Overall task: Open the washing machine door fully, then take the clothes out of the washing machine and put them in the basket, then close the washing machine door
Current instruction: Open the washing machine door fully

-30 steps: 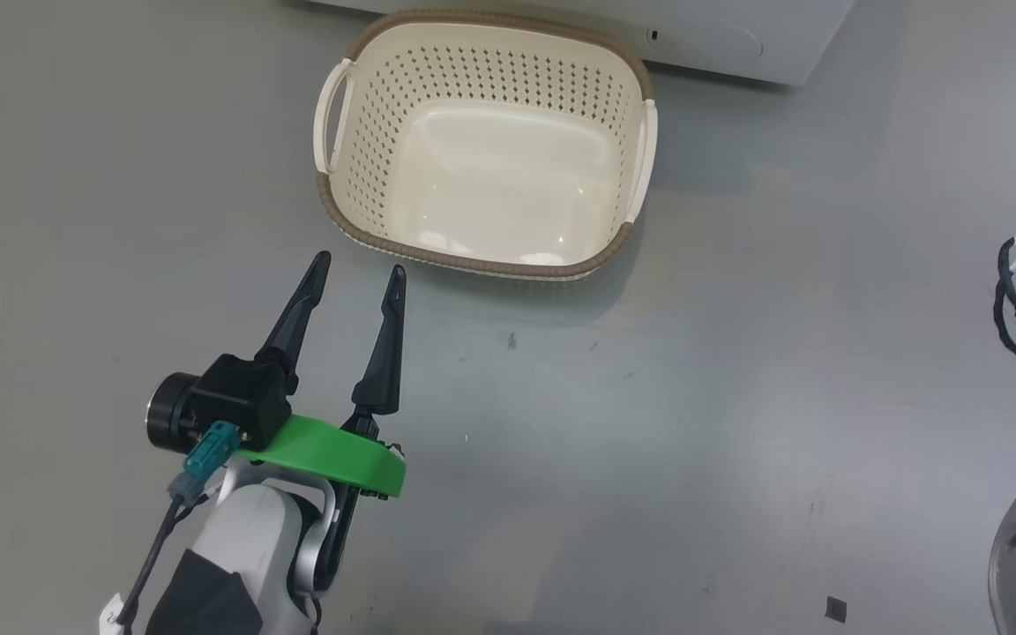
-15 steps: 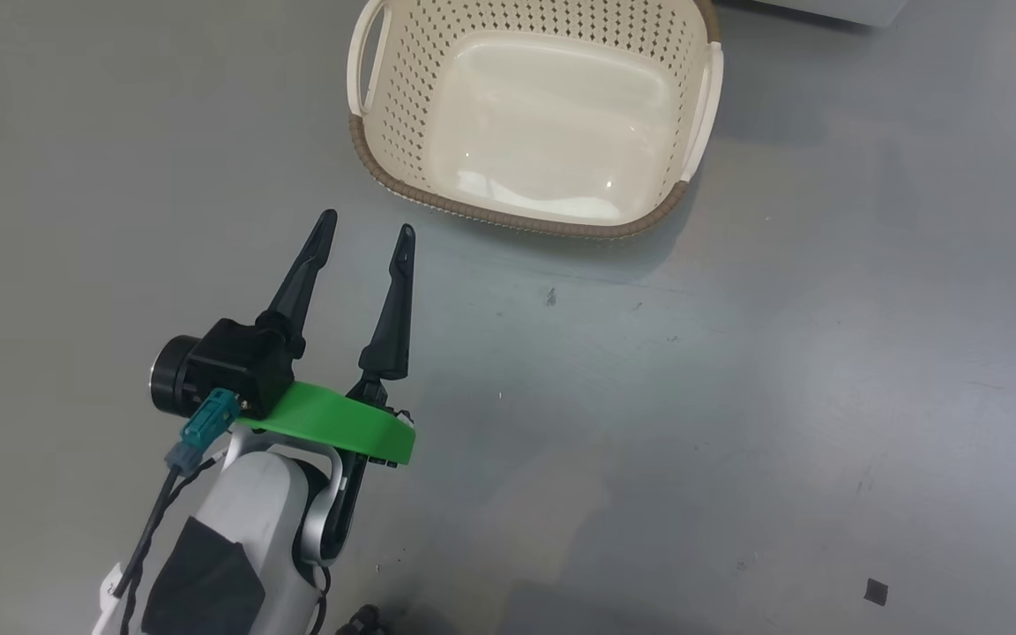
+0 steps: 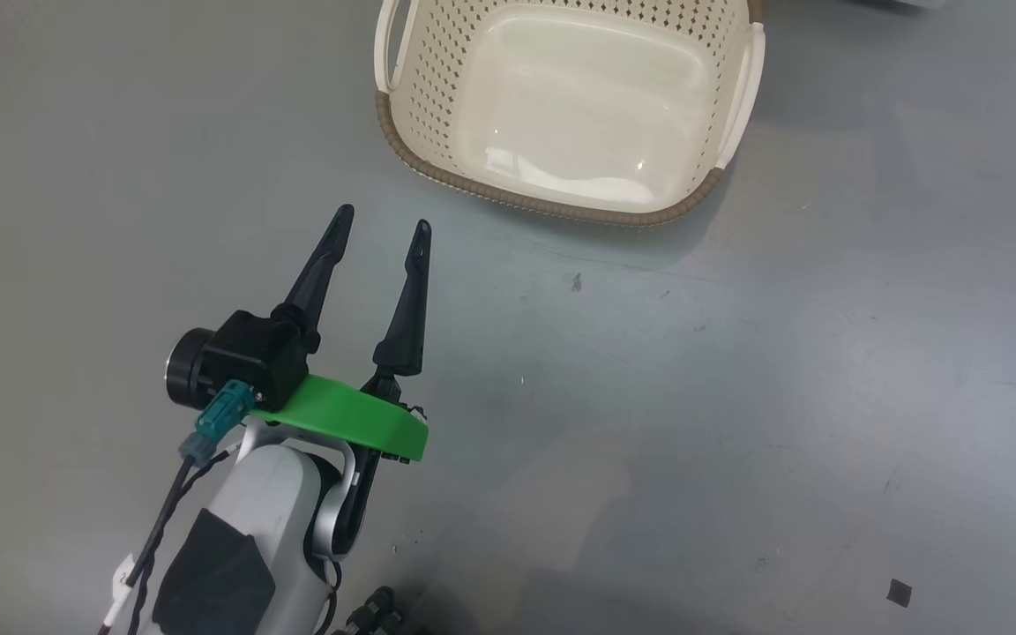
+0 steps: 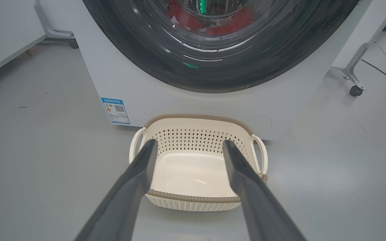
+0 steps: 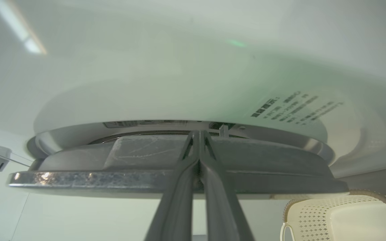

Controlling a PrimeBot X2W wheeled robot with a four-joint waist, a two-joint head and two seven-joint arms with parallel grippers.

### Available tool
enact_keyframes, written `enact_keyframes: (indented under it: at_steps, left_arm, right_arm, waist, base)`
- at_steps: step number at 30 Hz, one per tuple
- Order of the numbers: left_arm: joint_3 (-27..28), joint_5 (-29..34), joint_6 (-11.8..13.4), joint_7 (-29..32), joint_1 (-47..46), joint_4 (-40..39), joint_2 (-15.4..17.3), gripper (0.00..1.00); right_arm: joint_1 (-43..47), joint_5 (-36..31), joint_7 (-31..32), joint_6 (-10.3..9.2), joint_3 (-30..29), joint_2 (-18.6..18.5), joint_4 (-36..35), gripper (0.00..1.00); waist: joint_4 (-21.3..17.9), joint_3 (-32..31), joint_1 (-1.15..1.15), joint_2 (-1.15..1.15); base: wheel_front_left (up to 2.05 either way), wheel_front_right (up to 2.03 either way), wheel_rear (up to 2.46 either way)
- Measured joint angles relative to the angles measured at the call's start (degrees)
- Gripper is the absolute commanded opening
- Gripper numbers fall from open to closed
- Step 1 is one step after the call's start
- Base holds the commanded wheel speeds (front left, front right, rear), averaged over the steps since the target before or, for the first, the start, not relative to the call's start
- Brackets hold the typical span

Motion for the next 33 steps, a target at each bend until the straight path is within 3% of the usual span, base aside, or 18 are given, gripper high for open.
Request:
enact_keyframes:
  at_steps: [33]
  left_arm:
    - [-1.96, -1.42, 0.51, 0.00, -0.76, 0.71, -0.04, 1.00]
  right_arm:
    - [-7.94, 5.54, 9.12, -0.03, -5.27, -0.88, 16.89, 0.00]
  waist:
    - [0.98, -0.47, 0.00, 0.00]
  base:
    - [0.00, 0.00, 0.00]
